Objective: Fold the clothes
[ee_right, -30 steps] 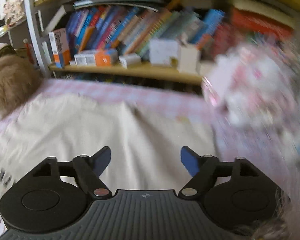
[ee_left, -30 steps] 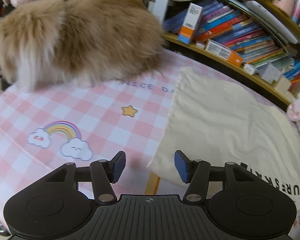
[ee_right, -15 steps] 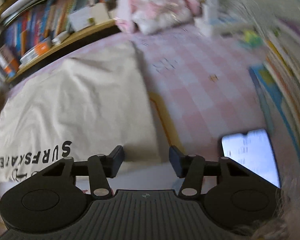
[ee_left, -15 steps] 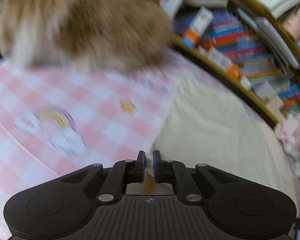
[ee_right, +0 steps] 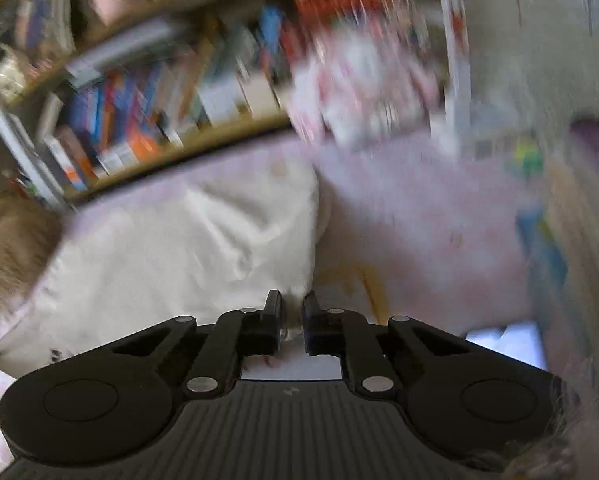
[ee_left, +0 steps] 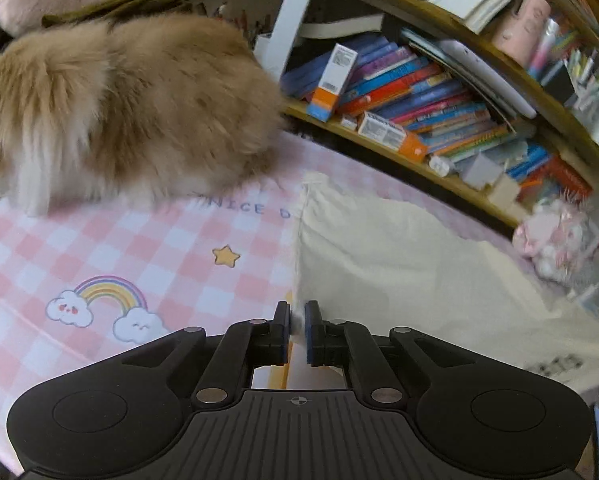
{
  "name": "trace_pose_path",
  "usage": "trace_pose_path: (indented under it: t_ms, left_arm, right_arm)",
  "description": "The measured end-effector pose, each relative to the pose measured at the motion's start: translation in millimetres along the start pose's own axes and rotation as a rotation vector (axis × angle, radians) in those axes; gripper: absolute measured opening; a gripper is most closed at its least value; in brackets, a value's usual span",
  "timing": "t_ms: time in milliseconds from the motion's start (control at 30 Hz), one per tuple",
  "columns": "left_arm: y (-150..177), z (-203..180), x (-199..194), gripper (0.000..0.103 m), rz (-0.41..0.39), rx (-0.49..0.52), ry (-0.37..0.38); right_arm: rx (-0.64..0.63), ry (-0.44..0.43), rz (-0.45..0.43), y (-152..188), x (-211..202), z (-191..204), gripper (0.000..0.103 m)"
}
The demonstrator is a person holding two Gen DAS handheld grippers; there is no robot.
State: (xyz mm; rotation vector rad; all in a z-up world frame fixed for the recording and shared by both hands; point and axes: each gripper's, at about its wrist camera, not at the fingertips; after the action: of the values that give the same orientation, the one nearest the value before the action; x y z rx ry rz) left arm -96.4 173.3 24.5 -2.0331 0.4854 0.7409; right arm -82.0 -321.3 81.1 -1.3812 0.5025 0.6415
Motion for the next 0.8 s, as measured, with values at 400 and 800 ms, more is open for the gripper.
trace_pose_path:
  t_ms: [400,800]
  left_arm:
    - [27.7,26.8,23.4,0.008,0.096,-0.055,-0.021]
    - [-6.4,2.8,-21.3,0.006,-0.050,-0.025,0.136]
  right_arm:
    - [-0.091,0.149,0.214,58.3,48.3,-4.4,0.011]
    - [-0.149,0.127,0.048,11.0,10.7,9.3,0.008]
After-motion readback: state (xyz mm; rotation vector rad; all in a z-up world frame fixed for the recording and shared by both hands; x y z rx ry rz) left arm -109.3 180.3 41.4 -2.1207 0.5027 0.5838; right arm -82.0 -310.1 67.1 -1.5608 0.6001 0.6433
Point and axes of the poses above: each gripper's, at about its wrist camera, not at the fingertips, and x roughly the way its jaws point, z to its left, y to its underside, and after that the axes turned 10 degrees about -x, right-handed
